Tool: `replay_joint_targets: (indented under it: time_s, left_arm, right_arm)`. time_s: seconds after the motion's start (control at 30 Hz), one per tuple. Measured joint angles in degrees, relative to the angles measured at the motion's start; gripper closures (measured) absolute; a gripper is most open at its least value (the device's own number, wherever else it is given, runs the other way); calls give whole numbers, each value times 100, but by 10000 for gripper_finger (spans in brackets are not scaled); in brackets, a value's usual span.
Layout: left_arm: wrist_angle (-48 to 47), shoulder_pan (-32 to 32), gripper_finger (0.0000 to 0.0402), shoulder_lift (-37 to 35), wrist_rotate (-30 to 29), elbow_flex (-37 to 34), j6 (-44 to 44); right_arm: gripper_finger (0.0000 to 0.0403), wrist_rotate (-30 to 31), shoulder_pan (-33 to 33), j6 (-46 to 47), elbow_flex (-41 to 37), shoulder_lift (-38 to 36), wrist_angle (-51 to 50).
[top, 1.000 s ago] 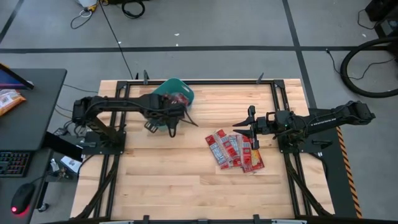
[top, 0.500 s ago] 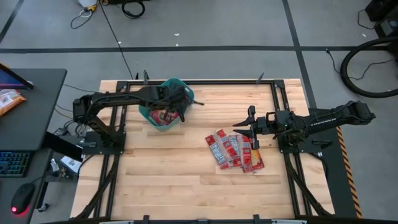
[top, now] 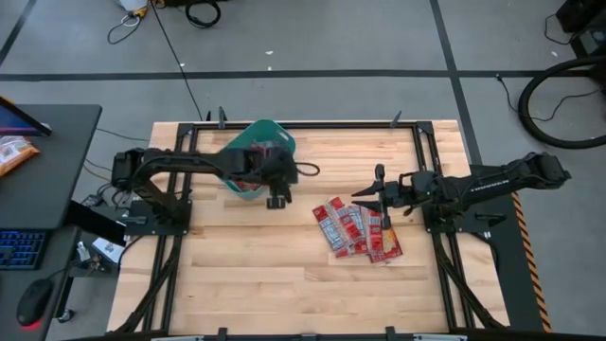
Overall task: Sort popcorn bags into baskets
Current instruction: Put the red popcorn bag into the blue bin
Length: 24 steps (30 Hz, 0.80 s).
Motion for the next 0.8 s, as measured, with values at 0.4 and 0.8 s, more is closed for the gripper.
replay_joint_targets:
  time_s: [0.4,0.8]
  left_arm:
    - [-698,-568,313,-845,-515,-182,-671]
    - [1796,-618,333,-2939,-491,-2848,-1046]
  right_arm:
    - [312,105,4,22,701,1385,-147]
    - [312,167,142,136,1267,2219,-182]
